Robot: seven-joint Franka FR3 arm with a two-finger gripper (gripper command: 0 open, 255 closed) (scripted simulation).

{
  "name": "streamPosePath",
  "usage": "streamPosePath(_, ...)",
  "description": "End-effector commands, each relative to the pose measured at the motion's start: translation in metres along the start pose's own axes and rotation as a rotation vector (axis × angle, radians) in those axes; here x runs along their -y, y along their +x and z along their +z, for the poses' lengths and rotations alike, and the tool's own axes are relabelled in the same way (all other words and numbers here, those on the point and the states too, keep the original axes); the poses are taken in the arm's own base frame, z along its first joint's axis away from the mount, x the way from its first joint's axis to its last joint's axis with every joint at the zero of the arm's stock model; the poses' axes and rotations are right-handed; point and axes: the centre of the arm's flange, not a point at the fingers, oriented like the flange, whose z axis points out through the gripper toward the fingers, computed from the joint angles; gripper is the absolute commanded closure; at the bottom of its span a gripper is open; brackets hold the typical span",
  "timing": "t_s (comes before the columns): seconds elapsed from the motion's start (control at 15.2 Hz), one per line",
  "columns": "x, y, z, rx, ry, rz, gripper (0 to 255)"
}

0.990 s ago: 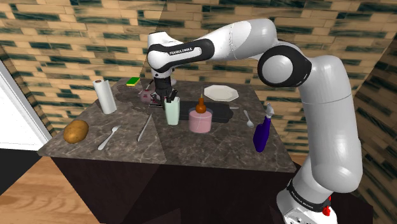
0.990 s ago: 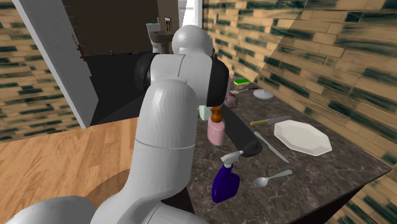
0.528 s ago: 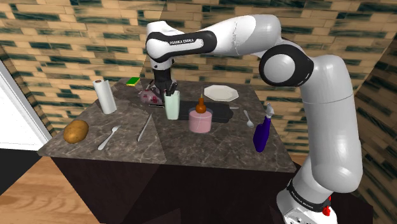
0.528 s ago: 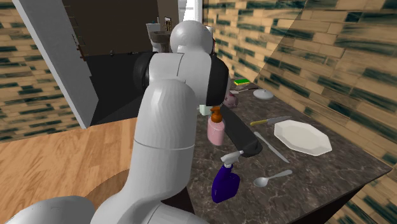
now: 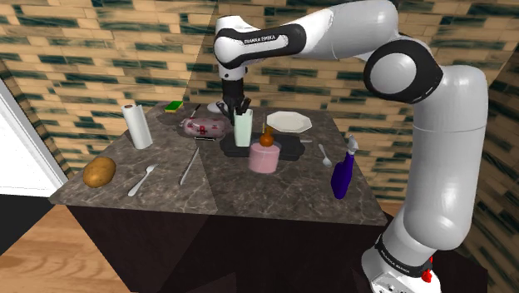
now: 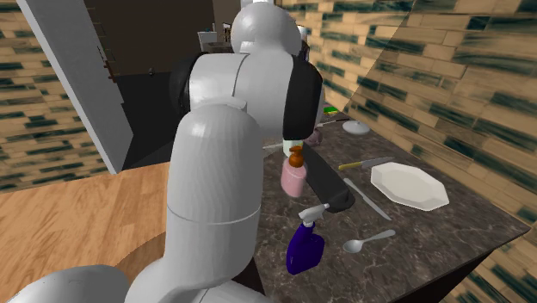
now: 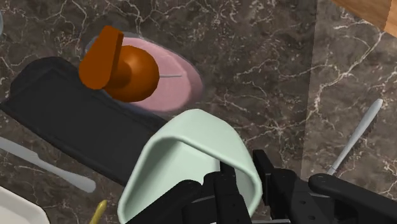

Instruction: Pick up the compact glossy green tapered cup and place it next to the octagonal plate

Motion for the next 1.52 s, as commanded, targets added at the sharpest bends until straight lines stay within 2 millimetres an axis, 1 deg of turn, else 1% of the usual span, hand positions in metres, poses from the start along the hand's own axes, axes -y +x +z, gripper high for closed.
streamPosePath(0.0,-0.026,0.0,-0.002,0.005,-0.003,0.001,255)
streamPosePath(1.45,-0.309,-0.027,-0.061,0.005,-0.003,0.001,255)
